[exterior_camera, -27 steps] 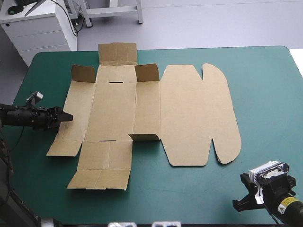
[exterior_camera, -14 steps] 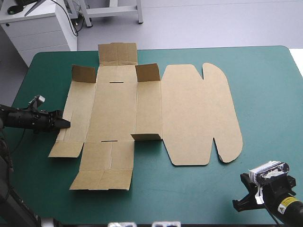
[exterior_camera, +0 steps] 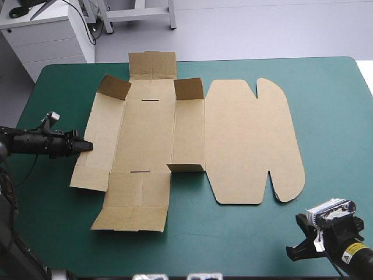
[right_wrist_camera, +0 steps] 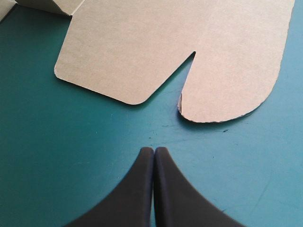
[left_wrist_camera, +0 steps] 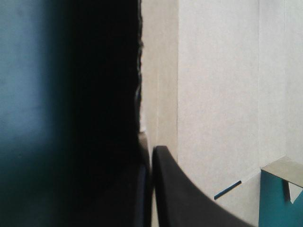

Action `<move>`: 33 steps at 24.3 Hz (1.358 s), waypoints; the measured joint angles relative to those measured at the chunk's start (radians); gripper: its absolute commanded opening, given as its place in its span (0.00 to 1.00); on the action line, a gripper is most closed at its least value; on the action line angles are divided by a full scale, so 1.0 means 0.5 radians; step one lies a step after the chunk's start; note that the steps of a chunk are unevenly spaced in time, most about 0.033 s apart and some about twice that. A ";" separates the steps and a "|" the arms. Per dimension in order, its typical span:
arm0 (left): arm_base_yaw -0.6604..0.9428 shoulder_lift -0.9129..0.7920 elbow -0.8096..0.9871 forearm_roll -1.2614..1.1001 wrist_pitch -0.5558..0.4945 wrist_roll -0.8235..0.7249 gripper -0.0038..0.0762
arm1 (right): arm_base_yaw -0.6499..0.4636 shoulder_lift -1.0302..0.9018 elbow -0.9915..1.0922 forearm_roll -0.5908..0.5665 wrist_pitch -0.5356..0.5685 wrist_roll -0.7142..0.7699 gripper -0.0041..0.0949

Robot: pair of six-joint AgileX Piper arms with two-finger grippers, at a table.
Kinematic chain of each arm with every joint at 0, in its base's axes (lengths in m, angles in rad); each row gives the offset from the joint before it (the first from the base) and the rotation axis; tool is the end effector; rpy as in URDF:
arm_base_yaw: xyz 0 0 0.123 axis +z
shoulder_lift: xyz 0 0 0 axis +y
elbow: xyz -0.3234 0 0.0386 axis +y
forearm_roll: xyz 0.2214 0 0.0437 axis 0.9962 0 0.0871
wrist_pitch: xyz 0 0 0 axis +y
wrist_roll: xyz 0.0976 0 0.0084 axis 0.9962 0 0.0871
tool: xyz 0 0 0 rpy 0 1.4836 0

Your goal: Fold the box

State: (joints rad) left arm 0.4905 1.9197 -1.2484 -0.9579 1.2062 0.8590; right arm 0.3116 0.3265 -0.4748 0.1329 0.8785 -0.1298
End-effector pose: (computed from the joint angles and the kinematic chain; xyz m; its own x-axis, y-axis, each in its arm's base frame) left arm 0.3417 0.0976 0.2471 -0.9310 -0.2193 -0.2919 0.0552 0.7058 -0.7063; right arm -0.0062 0.0085 0.2810 -0.5497 -0.2237 -0.8048 -0.4079 0.9127 0.0249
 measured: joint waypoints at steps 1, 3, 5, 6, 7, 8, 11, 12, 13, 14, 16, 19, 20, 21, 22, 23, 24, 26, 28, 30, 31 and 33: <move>-0.016 -0.016 0.000 -0.003 -0.003 -0.005 0.05 | 0.000 0.000 0.000 0.000 0.000 0.000 0.02; -0.052 -0.062 0.000 -0.003 -0.012 -0.007 0.05 | 0.000 0.000 0.000 0.000 0.000 0.000 0.02; -0.076 -0.114 0.004 0.006 -0.019 -0.013 0.05 | 0.000 0.000 0.000 0.000 0.000 0.000 0.02; -0.081 -0.134 0.006 0.019 -0.019 -0.013 0.05 | 0.000 0.000 0.000 0.000 0.000 0.000 0.02; -0.083 -0.169 0.006 0.054 -0.022 -0.013 0.05 | 0.000 0.000 0.000 0.000 0.000 0.000 0.02; -0.083 -0.202 0.008 0.089 -0.022 -0.013 0.05 | 0.000 0.000 0.000 0.000 0.000 0.000 0.02; -0.083 -0.306 0.083 0.121 -0.026 -0.015 0.05 | 0.000 0.000 0.000 0.000 0.000 0.000 0.02; -0.083 -0.321 0.111 0.135 -0.026 -0.013 0.05 | 0.000 0.000 0.000 0.002 0.000 0.000 0.02; -0.083 -0.321 0.124 0.149 -0.026 -0.013 0.05 | 0.000 0.000 0.000 0.002 0.000 0.000 0.02; -0.083 -0.321 0.131 0.162 -0.028 -0.013 0.05 | 0.000 0.000 0.000 0.002 0.000 0.000 0.02; -0.083 -0.321 0.134 0.169 -0.028 -0.013 0.05 | 0.000 0.000 0.000 0.004 0.000 0.000 0.02; -0.083 -0.321 0.134 0.173 -0.028 -0.013 0.19 | 0.000 0.000 0.000 0.006 0.000 0.000 0.02; -0.083 -0.321 0.134 0.176 -0.028 -0.013 0.25 | 0.000 0.000 0.000 0.006 0.000 0.000 0.02; -0.083 -0.321 0.134 0.181 -0.028 -0.013 0.31 | 0.000 0.000 0.000 0.006 0.000 0.000 0.02; -0.083 -0.321 0.134 0.183 -0.026 -0.013 0.38 | 0.000 0.000 0.000 0.006 0.000 0.000 0.02; -0.083 -0.321 0.134 0.188 -0.026 -0.013 0.45 | 0.000 0.000 0.000 0.006 0.000 0.000 0.02; -0.083 -0.321 0.134 0.187 -0.026 -0.013 0.51 | 0.000 0.000 0.000 0.006 0.000 0.000 0.02; -0.083 -0.321 0.134 0.164 -0.026 -0.013 0.62 | 0.000 0.000 0.000 0.006 0.000 0.000 0.02; -0.083 -0.321 0.135 0.110 -0.026 -0.013 0.68 | 0.000 0.000 0.000 0.006 0.000 0.000 0.02; -0.083 -0.321 0.127 0.078 -0.024 -0.013 0.70 | 0.000 0.000 0.000 0.006 0.000 0.000 0.02; -0.083 -0.321 0.116 0.085 -0.024 -0.014 0.70 | 0.000 0.000 0.000 0.006 0.000 0.000 0.02; -0.083 -0.321 0.071 0.129 -0.024 -0.063 0.70 | 0.000 0.000 0.000 0.006 0.000 0.000 0.02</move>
State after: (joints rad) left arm 0.4493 1.7594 -1.2128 -0.8935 1.1944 0.8275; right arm 0.3116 0.3265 -0.4748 0.1358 0.8785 -0.1298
